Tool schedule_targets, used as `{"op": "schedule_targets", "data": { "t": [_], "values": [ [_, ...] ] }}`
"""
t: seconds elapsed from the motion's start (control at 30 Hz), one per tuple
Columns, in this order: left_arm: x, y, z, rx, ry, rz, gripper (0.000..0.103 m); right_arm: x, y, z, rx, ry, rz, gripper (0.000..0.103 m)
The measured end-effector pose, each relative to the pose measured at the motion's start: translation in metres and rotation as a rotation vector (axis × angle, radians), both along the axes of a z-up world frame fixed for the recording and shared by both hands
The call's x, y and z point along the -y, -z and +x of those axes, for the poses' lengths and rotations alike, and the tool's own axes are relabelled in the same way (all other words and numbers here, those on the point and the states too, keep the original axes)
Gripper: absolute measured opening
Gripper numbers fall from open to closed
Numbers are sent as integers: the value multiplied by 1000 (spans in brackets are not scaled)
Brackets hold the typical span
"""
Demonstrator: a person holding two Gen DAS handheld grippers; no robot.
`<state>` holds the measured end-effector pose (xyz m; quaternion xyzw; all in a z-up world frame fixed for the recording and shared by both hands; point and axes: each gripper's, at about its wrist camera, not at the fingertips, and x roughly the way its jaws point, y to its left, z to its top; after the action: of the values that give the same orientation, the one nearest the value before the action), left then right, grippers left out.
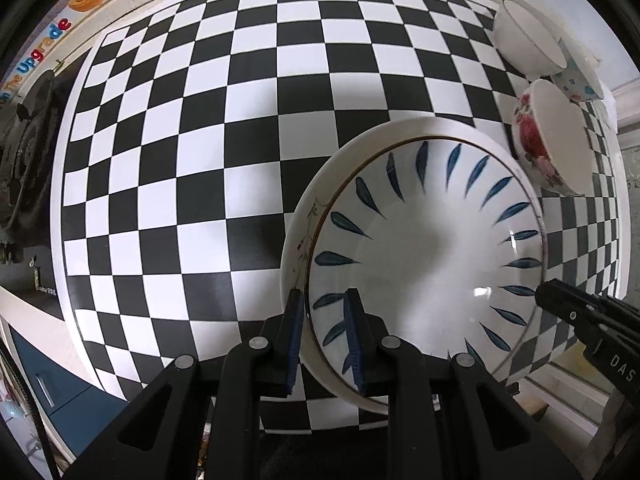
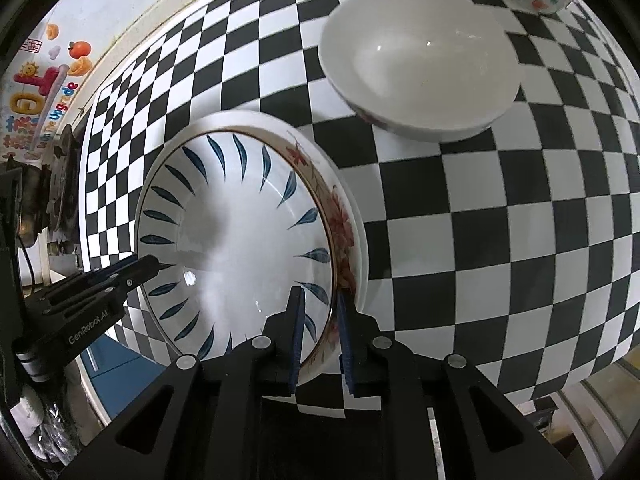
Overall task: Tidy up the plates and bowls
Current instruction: 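Lower the plate stack onto the checkered cloth and open the right gripper, then move the right gripper toward the white bowls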
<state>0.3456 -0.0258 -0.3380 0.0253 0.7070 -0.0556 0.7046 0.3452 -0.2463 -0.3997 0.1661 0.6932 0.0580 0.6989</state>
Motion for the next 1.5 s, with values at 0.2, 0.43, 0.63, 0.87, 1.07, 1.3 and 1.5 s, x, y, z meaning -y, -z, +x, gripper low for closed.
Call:
{"op": "schedule_targets", "data": {
  "t": [0.2,0.43,0.63,0.87,1.07,1.3,1.5],
  "values": [
    [0,-51,-20,77,15,-21,18,-2,-40,-11,63,-11,-22,19],
    [-4,-121,-45,165,37,-70,19,-8,-105,-44,139,-18,7,20],
    [-5,-154,-62,183,53,-117,19,-10,-158,-68,204,-15,6,19],
    [-9,-192,-80,259,38,-102,27,-22,-208,-90,267,-54,-22,38],
    [-15,-207,-89,293,16,-98,33,-27,-231,-100,304,-80,-43,64],
    [-20,-217,-94,313,-12,-103,35,-16,-239,-103,306,-63,-58,76],
    [-10,-216,-92,300,-3,-108,35,-11,-240,-101,313,-65,-41,77]
  ]
}}
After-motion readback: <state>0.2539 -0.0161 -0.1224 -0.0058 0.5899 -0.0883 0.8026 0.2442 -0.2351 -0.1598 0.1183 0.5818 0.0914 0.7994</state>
